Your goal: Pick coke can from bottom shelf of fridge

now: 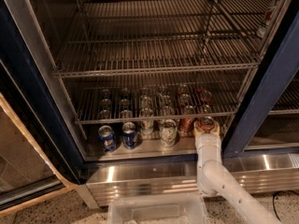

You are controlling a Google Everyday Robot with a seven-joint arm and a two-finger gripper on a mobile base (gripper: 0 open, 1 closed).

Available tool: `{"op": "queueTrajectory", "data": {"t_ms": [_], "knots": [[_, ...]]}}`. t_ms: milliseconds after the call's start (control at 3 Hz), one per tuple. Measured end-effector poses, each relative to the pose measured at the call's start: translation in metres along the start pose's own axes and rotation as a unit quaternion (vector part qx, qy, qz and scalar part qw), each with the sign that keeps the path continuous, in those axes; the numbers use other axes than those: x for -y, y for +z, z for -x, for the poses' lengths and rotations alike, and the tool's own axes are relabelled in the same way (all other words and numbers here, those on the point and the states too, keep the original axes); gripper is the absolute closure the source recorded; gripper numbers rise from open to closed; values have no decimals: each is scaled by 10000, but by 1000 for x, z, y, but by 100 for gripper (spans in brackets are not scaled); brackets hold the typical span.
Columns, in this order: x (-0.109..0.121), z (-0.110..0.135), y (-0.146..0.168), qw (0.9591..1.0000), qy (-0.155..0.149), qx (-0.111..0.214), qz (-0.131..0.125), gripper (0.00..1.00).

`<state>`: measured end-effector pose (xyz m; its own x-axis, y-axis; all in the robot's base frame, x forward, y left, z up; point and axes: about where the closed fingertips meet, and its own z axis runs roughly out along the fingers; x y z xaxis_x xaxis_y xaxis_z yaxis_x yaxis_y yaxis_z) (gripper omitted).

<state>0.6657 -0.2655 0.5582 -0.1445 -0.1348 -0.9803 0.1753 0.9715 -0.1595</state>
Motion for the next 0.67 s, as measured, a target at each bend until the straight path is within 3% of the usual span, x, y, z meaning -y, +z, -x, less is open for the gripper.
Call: {"op": "queueTrajectory", "data": {"t_ms": [333,667], "knots": [[-4,5,-20,9999,-33,89,94,100],[1,20,-62,9994,1,326,128,100]]}}
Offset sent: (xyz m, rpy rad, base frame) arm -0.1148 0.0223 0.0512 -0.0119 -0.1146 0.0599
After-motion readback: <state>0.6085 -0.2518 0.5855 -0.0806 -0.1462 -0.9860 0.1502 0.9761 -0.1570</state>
